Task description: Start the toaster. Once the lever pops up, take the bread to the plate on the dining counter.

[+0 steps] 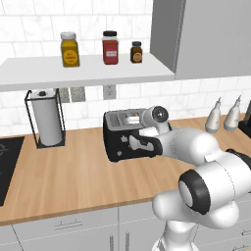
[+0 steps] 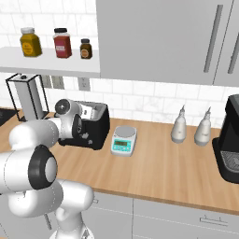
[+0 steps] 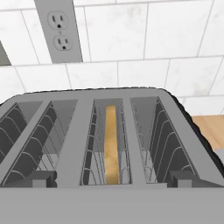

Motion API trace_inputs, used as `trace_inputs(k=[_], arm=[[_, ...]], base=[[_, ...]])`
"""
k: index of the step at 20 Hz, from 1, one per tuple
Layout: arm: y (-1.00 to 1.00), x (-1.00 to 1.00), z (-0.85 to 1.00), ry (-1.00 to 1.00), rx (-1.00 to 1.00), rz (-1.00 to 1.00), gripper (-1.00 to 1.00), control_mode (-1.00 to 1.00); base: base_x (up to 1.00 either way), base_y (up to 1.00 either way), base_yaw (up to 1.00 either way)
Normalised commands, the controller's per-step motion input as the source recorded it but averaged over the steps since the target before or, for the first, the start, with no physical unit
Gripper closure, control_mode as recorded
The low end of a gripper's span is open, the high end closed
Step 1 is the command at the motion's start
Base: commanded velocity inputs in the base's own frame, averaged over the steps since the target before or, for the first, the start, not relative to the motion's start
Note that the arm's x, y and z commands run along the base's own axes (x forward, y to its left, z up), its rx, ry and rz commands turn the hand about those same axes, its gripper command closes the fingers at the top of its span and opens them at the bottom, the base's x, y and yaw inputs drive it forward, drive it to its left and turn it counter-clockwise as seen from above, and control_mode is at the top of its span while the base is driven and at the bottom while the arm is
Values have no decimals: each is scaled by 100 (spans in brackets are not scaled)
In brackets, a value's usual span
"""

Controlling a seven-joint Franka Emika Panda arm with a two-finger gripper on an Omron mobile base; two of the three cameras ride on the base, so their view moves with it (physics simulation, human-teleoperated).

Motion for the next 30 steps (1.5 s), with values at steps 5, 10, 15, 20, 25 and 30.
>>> trace_inputs(k=[5,10,15,20,25,30], arm=[[0,0,0,0,0,0,-100,-100],[0,0,0,0,0,0,-100,-100],[0,0,0,0,0,0,-100,-100],[0,0,0,0,0,0,-100,-100],[0,0,0,0,0,0,-100,-100],[0,0,0,0,0,0,-100,-100]], base=[[0,0,0],[0,0,0],[0,0,0],[0,0,0],[0,0,0],[0,0,0]])
